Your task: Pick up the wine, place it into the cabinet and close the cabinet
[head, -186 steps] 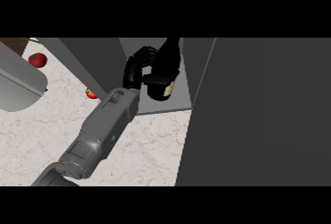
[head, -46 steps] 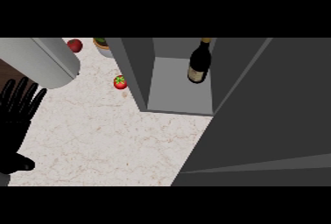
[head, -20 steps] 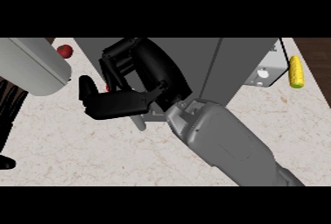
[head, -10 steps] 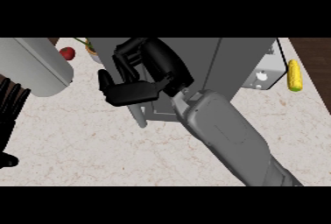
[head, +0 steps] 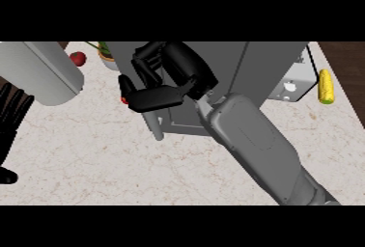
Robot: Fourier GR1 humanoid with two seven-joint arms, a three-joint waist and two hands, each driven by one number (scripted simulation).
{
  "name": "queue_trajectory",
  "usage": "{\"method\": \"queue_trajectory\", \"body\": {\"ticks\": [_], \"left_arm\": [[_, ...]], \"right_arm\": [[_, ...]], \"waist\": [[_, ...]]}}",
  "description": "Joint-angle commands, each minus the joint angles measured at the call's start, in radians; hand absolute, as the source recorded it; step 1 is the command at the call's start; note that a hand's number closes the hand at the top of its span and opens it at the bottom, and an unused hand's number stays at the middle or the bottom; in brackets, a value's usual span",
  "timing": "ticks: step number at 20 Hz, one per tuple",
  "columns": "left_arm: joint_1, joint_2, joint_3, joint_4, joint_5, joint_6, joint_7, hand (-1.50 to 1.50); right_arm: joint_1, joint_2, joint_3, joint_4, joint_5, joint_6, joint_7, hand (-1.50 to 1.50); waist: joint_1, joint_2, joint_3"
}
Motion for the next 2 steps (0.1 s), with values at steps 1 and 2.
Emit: {"method": "queue_trajectory", "body": {"ticks": [1, 2], "left_arm": [[-0.017, -0.013, -0.016, -0.03, -0.003, 0.031, 0.025, -1.5], [-0.012, 0.0, 0.001, -0.002, -0.01, 0.003, 0.002, -1.5]], "right_arm": [[-0.001, -0.074, -0.093, 0.147, 0.027, -0.026, -0.03, 1.5], [-0.026, -0.082, -0.101, 0.147, 0.029, -0.027, -0.014, 1.5]], "waist": [[-0.012, 0.047, 0.013], [-0.014, 0.047, 0.012]]}}
